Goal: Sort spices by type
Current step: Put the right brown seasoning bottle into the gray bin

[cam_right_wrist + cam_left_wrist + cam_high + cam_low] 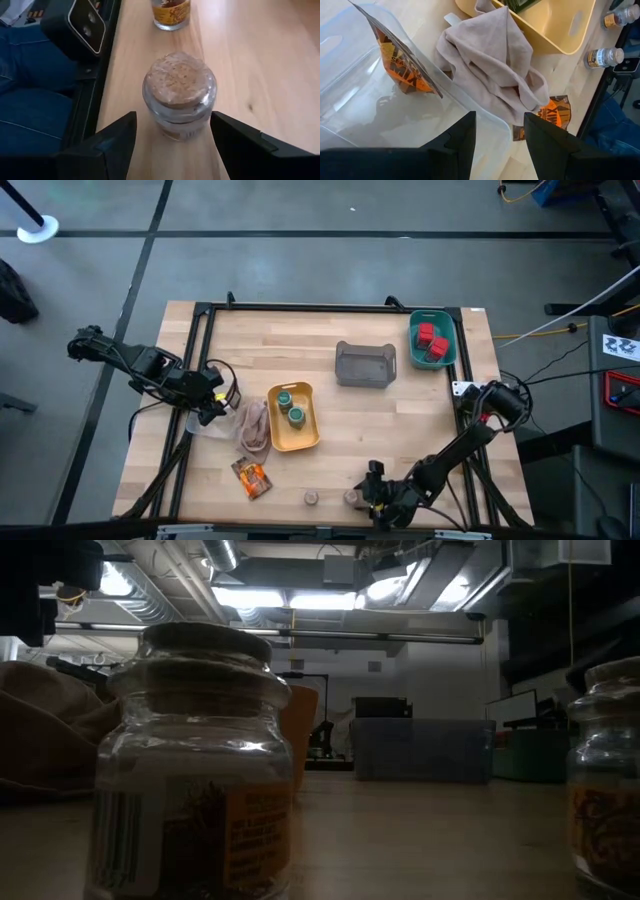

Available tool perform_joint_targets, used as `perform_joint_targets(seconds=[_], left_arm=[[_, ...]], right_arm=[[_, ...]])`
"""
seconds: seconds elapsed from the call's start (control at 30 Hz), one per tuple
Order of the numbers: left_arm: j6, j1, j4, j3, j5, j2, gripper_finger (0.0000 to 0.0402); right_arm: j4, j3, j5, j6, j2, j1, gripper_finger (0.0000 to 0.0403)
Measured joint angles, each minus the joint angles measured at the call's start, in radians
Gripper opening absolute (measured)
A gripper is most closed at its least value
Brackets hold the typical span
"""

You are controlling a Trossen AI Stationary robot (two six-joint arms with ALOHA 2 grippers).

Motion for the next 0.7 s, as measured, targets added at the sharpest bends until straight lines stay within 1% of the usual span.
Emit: perform_joint_targets(seconds=[0.27, 0.33, 0.5, 0.6, 0.7], left_arm=[[0.001, 0.0, 0.0, 0.0, -0.006, 0.0, 0.015], [0.001, 0.0, 0.0, 0.0, -0.006, 0.0, 0.015], [0.0, 0.0, 0.0, 0.0, -0.006, 0.0, 0.015], [0.0, 0.0, 0.0, 0.0, -0.006, 0.0, 0.015], [0.0, 0.0, 0.0, 0.0, -0.006, 0.0, 0.015]], right_arm=[[0.114, -0.001, 0.05, -0.116, 0.057, -0.021, 0.0253], [0.142, -0.001, 0.053, -0.125, 0.071, -0.036, 0.0253], [0.146, -0.001, 0.045, -0.13, 0.082, -0.062, 0.0252], [0.149, -0.001, 0.052, -0.149, 0.082, -0.075, 0.0239], [0.159, -0.001, 0.067, -0.173, 0.082, -0.087, 0.0206]])
